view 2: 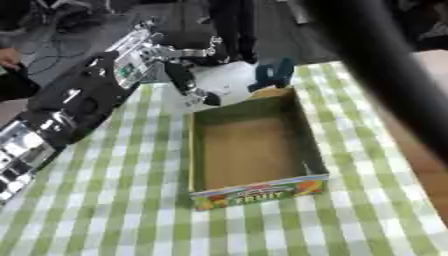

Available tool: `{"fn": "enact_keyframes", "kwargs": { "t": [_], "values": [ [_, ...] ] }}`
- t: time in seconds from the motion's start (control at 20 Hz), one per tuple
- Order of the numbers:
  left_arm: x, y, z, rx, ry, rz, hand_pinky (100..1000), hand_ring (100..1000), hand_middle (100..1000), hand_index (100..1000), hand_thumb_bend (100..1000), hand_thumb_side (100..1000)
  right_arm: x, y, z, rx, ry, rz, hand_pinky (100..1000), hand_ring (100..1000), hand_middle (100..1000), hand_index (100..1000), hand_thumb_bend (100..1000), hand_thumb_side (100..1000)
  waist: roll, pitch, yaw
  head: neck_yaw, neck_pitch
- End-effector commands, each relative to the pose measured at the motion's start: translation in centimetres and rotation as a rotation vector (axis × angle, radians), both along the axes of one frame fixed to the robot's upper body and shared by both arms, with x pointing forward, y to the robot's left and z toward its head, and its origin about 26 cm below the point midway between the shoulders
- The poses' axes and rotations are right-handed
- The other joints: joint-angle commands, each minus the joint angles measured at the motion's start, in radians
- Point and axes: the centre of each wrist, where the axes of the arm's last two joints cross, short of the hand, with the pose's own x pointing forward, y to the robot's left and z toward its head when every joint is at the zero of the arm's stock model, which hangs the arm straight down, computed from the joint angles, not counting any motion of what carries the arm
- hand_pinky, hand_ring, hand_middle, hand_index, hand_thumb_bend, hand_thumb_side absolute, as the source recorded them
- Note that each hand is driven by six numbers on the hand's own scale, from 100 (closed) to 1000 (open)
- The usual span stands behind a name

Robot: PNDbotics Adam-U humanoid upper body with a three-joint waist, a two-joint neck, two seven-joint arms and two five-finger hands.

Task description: Pick up objects on the table and place them in the box.

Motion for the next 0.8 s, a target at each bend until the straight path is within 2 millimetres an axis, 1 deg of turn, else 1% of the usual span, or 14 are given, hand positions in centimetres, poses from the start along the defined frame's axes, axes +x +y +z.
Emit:
{"fn": "enact_keyframes", "kwargs": {
  "t": [0.05, 0.4, 0.55, 0.6, 0.8],
  "values": [
    [-0.1, -0.2, 2.0, 0.099, -0.030, -0.092, 100, 100, 116, 278, 122, 828, -0.2, 0.4, 1.1, 0.001, -0.041, 0.022, 531, 680, 700, 764, 297, 1000, -0.005, -0.008, -0.005, 0.009, -0.025],
    [0.2, -0.8, 1.6, 0.082, -0.029, -0.104, 100, 100, 127, 293, 123, 835, -0.1, 0.6, 1.3, 0.003, -0.050, 0.034, 531, 681, 699, 764, 293, 1000, -0.001, 0.002, -0.030, 0.018, -0.039],
    [0.3, -1.0, 1.3, 0.060, -0.019, -0.113, 100, 100, 136, 306, 124, 840, -0.1, 0.7, 1.4, 0.004, -0.052, 0.037, 532, 681, 699, 764, 292, 1000, 0.001, 0.006, -0.039, 0.021, -0.031],
    [0.3, -1.0, 1.0, 0.046, -0.009, -0.116, 100, 100, 149, 324, 123, 843, -0.1, 0.7, 1.4, 0.005, -0.054, 0.037, 532, 681, 699, 764, 293, 1000, 0.003, 0.007, -0.042, 0.020, -0.027],
    [0.6, -0.4, -0.2, 0.006, 0.059, -0.108, 100, 100, 155, 349, 122, 840, -0.1, 0.8, 1.5, 0.006, -0.056, 0.038, 532, 681, 699, 763, 293, 1000, 0.006, 0.009, -0.047, 0.017, -0.020]
  ]
}}
